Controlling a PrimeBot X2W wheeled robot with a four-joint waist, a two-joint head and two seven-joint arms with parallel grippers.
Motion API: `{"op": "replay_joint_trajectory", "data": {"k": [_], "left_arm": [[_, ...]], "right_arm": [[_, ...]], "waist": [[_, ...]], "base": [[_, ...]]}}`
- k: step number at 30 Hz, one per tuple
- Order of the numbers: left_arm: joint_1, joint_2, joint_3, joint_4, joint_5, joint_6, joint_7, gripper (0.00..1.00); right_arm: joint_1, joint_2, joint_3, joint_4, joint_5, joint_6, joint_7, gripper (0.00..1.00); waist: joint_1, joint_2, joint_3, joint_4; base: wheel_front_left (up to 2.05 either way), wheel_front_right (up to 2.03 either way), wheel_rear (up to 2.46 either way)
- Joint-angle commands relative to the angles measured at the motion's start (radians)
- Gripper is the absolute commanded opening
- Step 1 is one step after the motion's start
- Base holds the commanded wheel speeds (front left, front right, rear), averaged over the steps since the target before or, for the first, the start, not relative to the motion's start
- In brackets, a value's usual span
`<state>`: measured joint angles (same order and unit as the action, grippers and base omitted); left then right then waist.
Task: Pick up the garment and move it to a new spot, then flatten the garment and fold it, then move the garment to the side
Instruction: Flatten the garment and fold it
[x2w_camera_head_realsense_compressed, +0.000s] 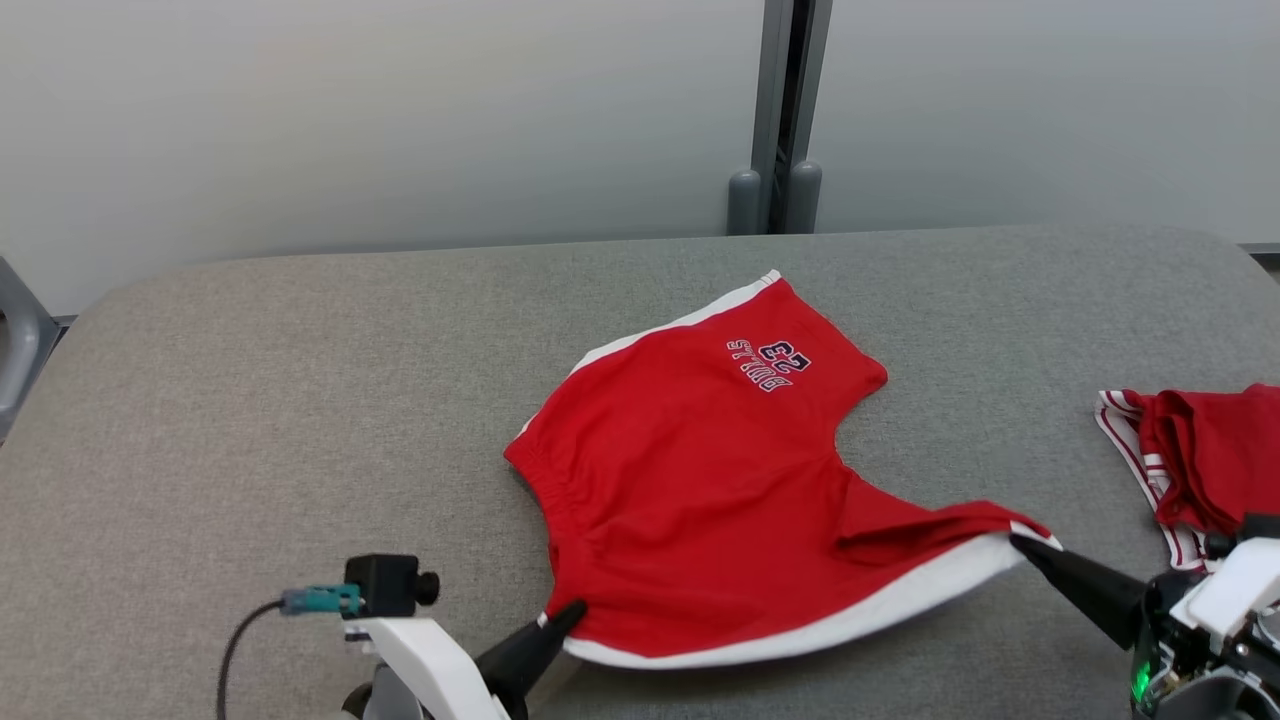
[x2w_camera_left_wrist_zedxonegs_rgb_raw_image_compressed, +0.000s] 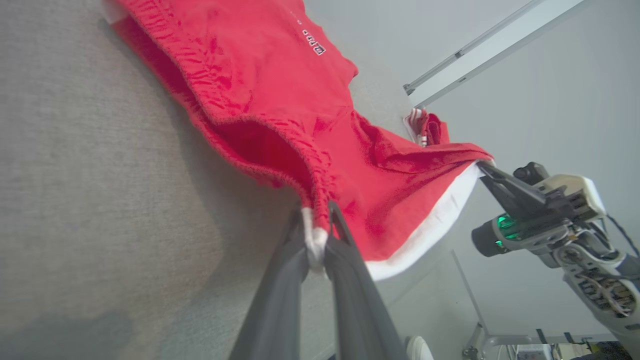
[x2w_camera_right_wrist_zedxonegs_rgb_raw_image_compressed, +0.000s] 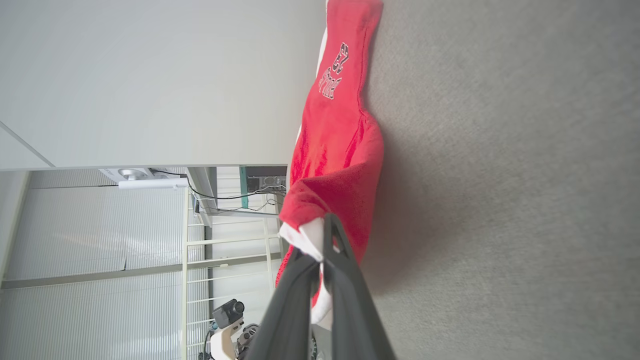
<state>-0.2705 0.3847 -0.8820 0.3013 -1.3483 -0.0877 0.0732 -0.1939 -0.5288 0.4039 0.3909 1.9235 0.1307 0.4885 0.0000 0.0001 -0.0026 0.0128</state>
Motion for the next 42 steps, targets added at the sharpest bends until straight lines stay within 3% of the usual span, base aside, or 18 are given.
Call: {"op": "replay_joint_trajectory", "data": {"k": [1,10,20,31,38,42], "left_arm": [[-0.005,0.012,0.023,-0.026,-0.033,-0.004,0.012,0.0],[-0.032,0.009,0.149,-0.126,-0.216,0.016,0.053,0.0],[-0.07,-0.074,0.245,-0.08,-0.38,0.041,0.066,0.0],[-0.191,-0.2,0.367,0.099,-0.548,0.07,0.072,0.0],[-0.277,-0.26,0.379,0.239,-0.563,0.049,0.087,0.0],[-0.315,-0.288,0.379,0.303,-0.569,0.029,0.09,0.0]], "right_arm": [[-0.017,0.006,-0.009,-0.01,0.036,0.0,-0.009,0.0],[-0.106,0.026,-0.002,0.011,0.19,0.0,-0.086,0.0],[-0.284,0.061,0.123,0.158,0.238,0.0,-0.189,0.0],[-0.678,0.18,0.364,0.57,0.326,0.0,-0.243,0.0],[-0.893,0.295,0.475,0.851,0.348,0.0,-0.235,0.0],[-0.959,0.328,0.505,0.899,0.379,0.0,-0.285,0.0]], "waist": [[0.0,-0.0001,0.004,-0.001],[0.0,-0.0001,0.041,0.003],[0.0,-0.0001,0.089,-0.003],[0.0,-0.0001,0.172,0.011],[0.0,-0.0001,0.209,0.036],[0.0,-0.0001,0.224,0.053]], "base": [[0.0,0.0,0.0],[0.0,0.0,0.0],[0.0,0.0,0.0],[0.0,0.0,0.0],[0.0,0.0,0.0],[0.0,0.0,0.0]]}}
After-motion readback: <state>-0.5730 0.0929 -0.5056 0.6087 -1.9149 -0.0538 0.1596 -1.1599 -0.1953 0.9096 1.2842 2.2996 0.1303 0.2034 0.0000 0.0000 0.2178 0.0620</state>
